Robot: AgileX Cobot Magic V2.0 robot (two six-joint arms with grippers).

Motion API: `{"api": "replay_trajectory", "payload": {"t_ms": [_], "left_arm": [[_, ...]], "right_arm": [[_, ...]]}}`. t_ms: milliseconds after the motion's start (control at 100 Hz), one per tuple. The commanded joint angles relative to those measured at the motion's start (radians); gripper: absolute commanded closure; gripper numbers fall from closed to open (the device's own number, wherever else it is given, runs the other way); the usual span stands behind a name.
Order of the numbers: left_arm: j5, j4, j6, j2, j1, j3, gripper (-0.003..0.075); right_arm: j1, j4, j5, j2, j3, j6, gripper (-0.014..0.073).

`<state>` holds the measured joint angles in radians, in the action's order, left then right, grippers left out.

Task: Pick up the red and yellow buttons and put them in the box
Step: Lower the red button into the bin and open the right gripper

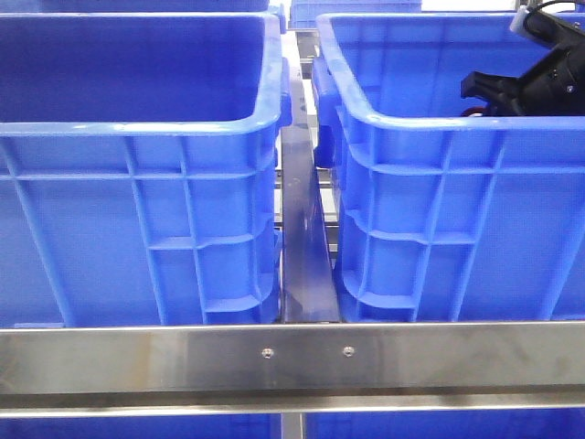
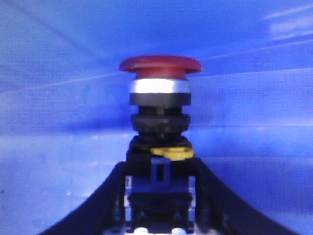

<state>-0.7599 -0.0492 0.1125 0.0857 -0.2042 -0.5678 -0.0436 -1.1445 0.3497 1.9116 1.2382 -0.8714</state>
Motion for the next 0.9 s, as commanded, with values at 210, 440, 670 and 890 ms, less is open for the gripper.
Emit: {"api": "replay_trajectory", "payload": {"t_ms": [210, 440, 670, 890], "left_arm": [[0.079, -0.001, 0.001, 0.014, 0.001, -0.023, 0.0739], [0.079, -0.001, 0.001, 0.014, 0.001, -0.023, 0.0739], [0.079, -0.001, 0.001, 0.014, 0.001, -0.023, 0.0739], [0.079, -0.001, 0.001, 0.014, 0.001, -0.023, 0.0739]], "right_arm": [[-0.006, -0.024, -0.045, -0.049, 0.032, -0.003, 0.0053], [-0.006, -0.024, -0.012, -0.053, 0.032, -0.003, 0.0053], [-0.006, -0.023, 0.100, -0.089, 0.032, -0.003, 0.0053], [-0.006, -0.016, 0.080, -0.177, -0.025, -0.004, 0.0053]]}}
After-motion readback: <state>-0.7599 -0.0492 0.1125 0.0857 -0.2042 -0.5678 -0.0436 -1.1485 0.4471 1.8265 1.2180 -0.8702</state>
